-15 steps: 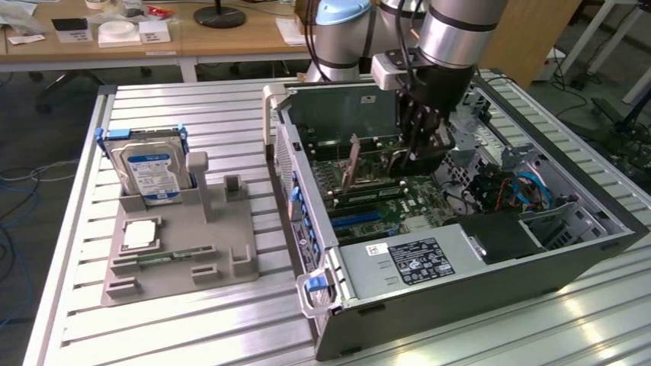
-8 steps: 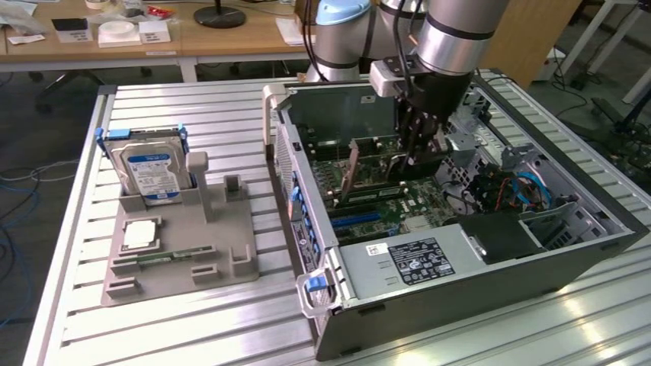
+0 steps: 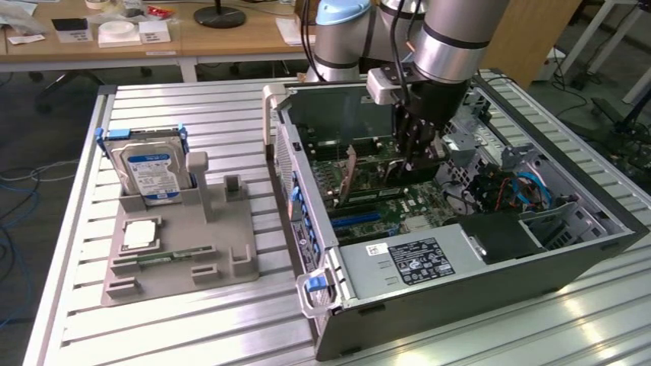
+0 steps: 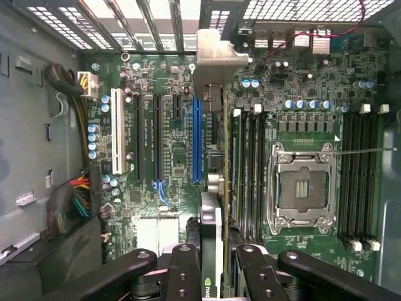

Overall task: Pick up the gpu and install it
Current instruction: 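Insert the gpu into the slot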

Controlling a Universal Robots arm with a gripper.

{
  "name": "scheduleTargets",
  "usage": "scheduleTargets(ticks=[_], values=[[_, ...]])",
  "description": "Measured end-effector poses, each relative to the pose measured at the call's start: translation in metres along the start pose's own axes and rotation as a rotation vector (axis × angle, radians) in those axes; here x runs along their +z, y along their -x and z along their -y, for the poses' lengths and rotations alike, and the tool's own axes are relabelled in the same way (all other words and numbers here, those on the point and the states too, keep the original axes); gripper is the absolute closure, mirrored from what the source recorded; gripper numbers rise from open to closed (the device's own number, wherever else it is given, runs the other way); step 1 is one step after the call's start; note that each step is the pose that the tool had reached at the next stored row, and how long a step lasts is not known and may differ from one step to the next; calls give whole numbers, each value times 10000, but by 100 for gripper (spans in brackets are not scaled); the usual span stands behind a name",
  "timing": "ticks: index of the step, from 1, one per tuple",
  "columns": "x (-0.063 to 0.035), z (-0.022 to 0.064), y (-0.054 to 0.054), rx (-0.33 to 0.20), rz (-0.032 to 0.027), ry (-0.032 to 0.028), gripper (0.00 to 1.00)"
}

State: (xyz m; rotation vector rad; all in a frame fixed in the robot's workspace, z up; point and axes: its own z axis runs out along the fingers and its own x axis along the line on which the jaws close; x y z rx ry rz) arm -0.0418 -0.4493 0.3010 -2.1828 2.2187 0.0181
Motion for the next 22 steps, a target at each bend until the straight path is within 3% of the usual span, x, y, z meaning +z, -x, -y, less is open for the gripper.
scheduleTargets(ticks=[18, 22], values=[[72, -79, -22, 1, 2, -3, 73], [86, -106, -51, 0, 44, -4, 73]])
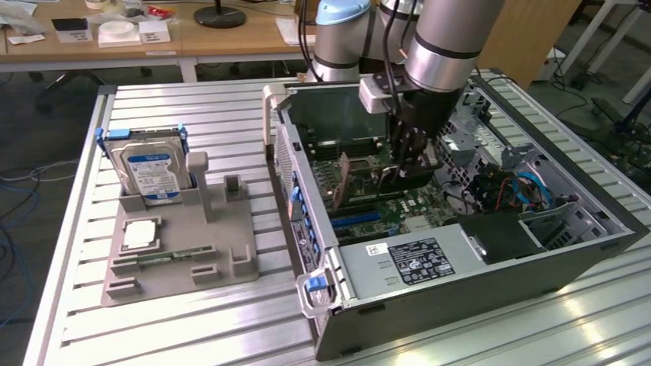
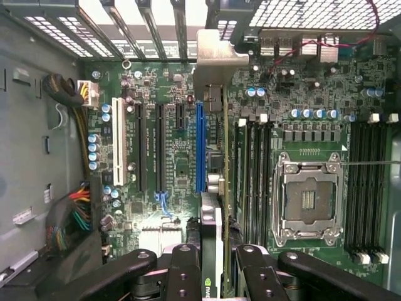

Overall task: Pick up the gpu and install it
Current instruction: 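Insert the gpu into the slot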

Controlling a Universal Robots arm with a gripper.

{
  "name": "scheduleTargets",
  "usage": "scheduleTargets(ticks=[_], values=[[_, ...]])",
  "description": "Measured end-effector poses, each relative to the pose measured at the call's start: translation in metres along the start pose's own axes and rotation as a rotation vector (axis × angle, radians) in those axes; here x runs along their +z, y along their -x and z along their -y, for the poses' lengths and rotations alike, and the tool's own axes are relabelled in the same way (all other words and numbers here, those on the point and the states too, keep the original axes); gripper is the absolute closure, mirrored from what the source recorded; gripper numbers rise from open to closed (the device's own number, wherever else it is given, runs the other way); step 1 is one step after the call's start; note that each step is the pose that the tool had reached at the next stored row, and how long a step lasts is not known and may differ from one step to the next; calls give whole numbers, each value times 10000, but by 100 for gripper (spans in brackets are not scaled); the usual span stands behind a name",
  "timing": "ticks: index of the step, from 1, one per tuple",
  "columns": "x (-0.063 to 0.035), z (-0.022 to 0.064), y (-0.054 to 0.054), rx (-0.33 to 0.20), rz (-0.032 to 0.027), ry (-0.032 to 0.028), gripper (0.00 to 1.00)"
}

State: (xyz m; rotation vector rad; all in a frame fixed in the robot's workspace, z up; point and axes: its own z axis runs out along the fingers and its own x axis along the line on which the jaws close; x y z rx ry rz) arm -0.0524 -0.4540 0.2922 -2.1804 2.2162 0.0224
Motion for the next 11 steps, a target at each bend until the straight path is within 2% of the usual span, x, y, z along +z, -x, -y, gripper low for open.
scheduleTargets(ticks=[5, 11], values=[[32, -24, -13, 1, 74, 0, 73], [48, -83, -16, -1, 98, -6, 73]])
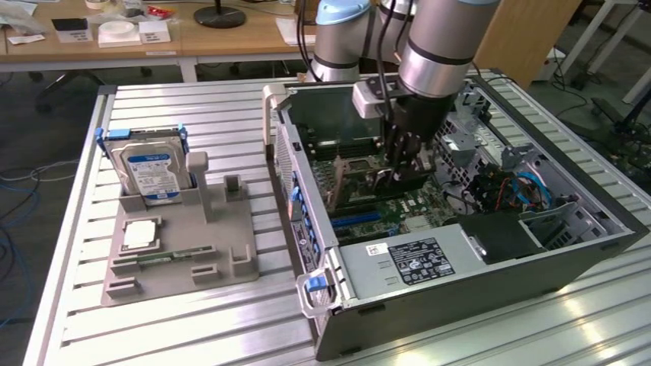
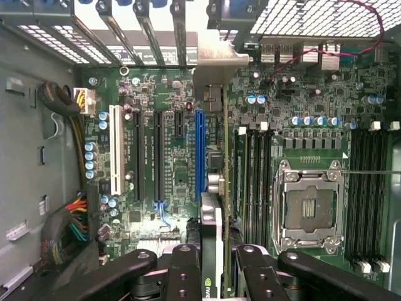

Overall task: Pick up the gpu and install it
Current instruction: 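Insert the gpu into the slot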

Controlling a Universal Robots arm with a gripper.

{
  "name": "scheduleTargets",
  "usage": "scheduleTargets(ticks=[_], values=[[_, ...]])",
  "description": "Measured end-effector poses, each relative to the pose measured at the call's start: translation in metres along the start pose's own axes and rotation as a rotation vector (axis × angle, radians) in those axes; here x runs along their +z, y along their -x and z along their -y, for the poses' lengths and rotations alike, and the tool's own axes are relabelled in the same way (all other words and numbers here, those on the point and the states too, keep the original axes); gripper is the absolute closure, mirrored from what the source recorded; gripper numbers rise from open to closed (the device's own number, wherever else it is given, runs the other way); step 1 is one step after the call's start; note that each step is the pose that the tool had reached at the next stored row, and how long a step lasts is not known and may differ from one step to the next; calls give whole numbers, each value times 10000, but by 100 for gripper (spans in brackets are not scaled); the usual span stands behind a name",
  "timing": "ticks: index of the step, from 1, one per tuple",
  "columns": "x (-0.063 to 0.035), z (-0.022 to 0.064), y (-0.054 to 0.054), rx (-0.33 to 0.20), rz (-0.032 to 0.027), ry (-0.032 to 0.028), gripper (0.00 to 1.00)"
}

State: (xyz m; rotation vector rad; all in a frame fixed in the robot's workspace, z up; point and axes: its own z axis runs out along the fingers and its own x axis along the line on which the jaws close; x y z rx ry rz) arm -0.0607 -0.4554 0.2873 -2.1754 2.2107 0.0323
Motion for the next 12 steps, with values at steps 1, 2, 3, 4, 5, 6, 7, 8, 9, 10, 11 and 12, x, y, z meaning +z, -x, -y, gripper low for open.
scheduleTargets(ticks=[1, 2, 3, 4, 5, 6, 7, 8, 9, 10, 11, 12], values=[[8, -7, -3, 0, 9, 0, 73], [16, -15, -6, -1, 18, 0, 73], [23, -22, -7, 0, 30, 1, 73], [27, -27, -7, 0, 36, 1, 73], [32, -31, -7, -1, 40, 0, 73], [37, -36, -9, -1, 45, 0, 73], [44, -40, -12, 0, 49, 0, 73], [49, -43, -15, -2, 52, 0, 73], [53, -44, -19, -2, 53, -1, 73], [56, -47, -22, -2, 52, 0, 73], [58, -52, -26, -1, 51, 0, 73], [59, -55, -35, -1, 51, 0, 73]])
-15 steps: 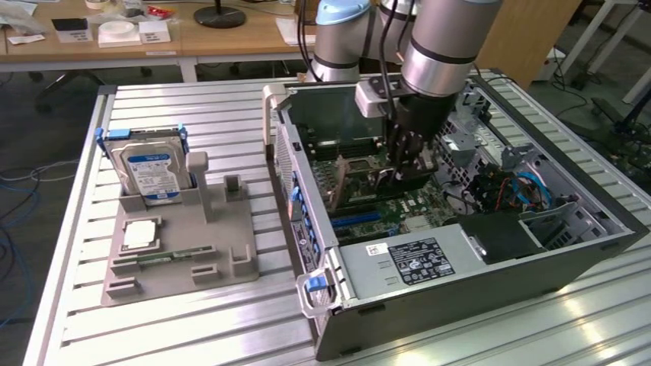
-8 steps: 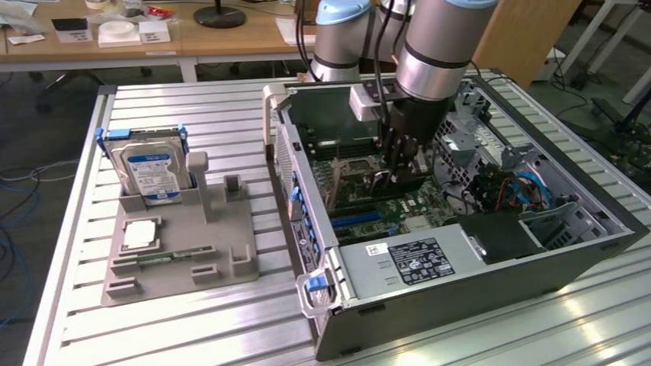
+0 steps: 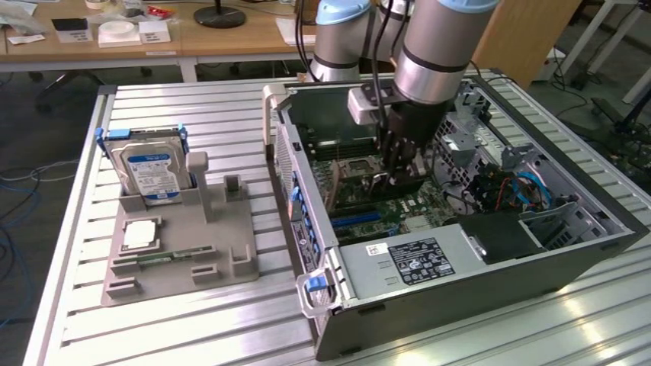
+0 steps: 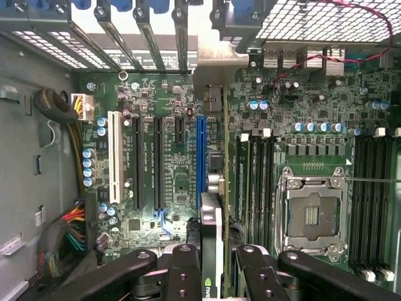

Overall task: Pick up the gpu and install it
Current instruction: 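Insert the gpu into the slot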

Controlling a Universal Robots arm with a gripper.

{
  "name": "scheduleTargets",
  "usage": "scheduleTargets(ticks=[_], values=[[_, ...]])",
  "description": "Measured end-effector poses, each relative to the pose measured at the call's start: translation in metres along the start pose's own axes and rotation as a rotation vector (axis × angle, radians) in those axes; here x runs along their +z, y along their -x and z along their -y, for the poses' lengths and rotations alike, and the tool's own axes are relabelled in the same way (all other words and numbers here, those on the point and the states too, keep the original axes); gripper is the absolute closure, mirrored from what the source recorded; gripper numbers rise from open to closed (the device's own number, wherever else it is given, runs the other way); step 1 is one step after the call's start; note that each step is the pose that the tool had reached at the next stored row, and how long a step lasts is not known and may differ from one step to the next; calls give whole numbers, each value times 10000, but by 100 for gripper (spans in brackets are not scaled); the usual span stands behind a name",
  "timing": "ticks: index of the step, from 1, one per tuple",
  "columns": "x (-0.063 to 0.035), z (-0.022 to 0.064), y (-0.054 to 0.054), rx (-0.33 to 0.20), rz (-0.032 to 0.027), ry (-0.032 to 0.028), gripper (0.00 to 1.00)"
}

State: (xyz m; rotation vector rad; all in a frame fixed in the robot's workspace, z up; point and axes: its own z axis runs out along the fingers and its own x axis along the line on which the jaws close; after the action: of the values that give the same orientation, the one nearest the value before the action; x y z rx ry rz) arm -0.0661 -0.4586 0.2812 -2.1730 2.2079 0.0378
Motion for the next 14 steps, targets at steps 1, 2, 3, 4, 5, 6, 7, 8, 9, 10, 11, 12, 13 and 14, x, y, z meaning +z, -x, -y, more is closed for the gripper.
scheduleTargets(ticks=[1, 2, 3, 4, 5, 6, 7, 8, 9, 10, 11, 12, 13, 14], values=[[1, -2, -12, 0, -1, 1, 73], [3, -5, -21, 1, 0, 1, 73], [7, -8, -28, 1, 1, 0, 73], [10, -10, -36, 1, 1, 0, 73], [11, -13, -43, 0, 2, 0, 73], [14, -17, -48, 0, 5, 0, 73], [18, -23, -49, -1, 14, 0, 73], [22, -34, -49, -2, 23, -1, 73], [24, -44, -50, -1, 29, -1, 73], [24, -46, -50, 0, 28, -1, 73], [24, -46, -50, 0, 28, 0, 73], [24, -46, -50, -1, 29, -1, 73], [25, -51, -50, 0, 31, -1, 73], [25, -60, -50, 0, 32, -3, 73]])
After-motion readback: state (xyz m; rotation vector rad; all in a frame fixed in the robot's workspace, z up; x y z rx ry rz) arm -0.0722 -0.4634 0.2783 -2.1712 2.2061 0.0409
